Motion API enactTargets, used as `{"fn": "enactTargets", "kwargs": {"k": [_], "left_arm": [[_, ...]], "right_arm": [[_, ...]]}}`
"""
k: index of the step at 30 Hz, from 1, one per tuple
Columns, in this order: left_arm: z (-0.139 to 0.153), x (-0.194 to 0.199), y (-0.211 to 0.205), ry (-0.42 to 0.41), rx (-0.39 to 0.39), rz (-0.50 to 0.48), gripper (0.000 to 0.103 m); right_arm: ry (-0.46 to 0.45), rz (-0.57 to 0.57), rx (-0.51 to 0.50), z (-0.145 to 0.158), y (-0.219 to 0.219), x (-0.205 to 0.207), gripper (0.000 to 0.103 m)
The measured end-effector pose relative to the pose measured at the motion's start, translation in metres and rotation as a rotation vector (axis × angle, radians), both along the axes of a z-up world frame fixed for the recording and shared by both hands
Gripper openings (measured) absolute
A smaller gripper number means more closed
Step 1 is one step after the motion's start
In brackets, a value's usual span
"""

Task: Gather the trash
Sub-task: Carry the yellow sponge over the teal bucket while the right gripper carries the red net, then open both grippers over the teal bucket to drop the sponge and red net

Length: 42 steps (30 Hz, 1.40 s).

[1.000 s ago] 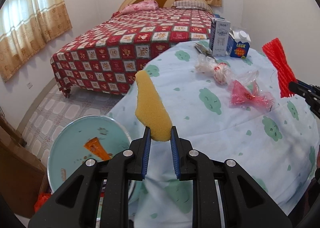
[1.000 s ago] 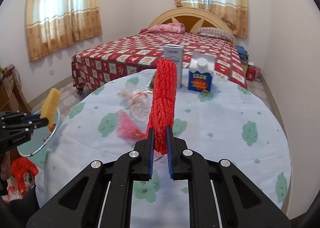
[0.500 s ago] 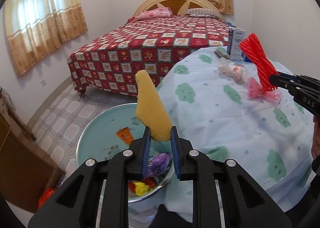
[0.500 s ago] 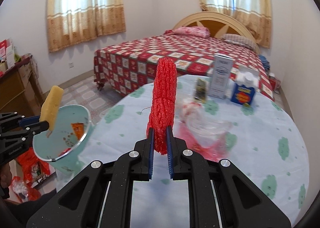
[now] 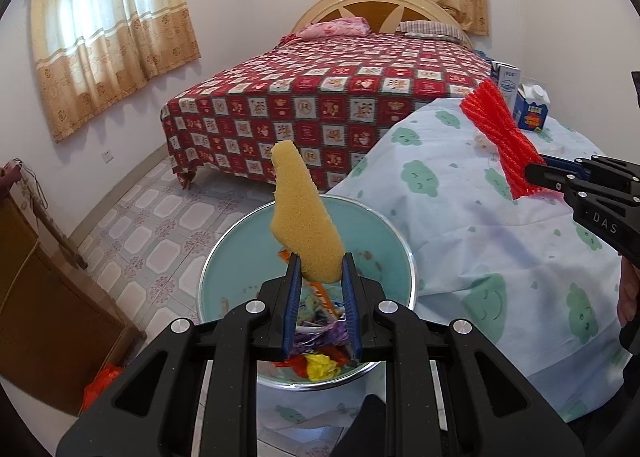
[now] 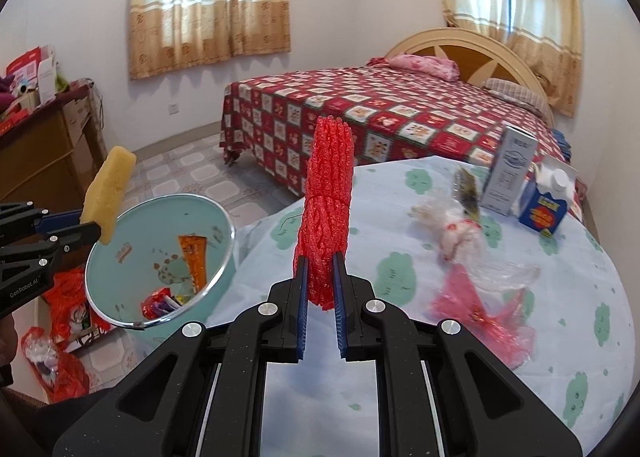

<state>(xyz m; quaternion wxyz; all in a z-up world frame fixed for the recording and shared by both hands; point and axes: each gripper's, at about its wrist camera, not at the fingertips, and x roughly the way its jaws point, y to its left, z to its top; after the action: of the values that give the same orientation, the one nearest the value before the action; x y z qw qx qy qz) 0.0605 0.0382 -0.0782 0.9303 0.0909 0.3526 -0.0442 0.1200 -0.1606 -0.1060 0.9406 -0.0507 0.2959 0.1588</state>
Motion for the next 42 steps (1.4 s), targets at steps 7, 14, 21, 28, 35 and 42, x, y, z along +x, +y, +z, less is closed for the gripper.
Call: {"fn": "enactTargets", "kwargs": {"k": [7,14,21,28,35,42], "left_arm": [[-0.002,-0.002,0.019,0.005,0.002,0.032,0.02],[-0.003,-0.003,0.036,0.002,-0.001,0.062,0.02],[-0.005,-0.004,0.047,0.005,-0.007,0.085,0.02],[-0.003,-0.002,0.058,0.004,-0.018,0.102,0.021],[-0.008,0.003,0.066,0.02,-0.023,0.123,0.021],[-0.01,0.003,0.067,0.021,-0.027,0.119,0.021]], "right_arm": [[0.001,0.043,-0.019,-0.002,0.022,0.001,0.012],[0.007,0.081,-0.047,-0.005,0.042,0.003,0.012],[0.008,0.12,-0.063,-0.005,0.058,0.007,0.012],[0.008,0.155,-0.074,-0.006,0.076,0.008,0.012],[0.009,0.176,-0.083,-0.007,0.087,0.008,0.012],[0.015,0.192,-0.091,-0.008,0.095,0.008,0.012]]}}
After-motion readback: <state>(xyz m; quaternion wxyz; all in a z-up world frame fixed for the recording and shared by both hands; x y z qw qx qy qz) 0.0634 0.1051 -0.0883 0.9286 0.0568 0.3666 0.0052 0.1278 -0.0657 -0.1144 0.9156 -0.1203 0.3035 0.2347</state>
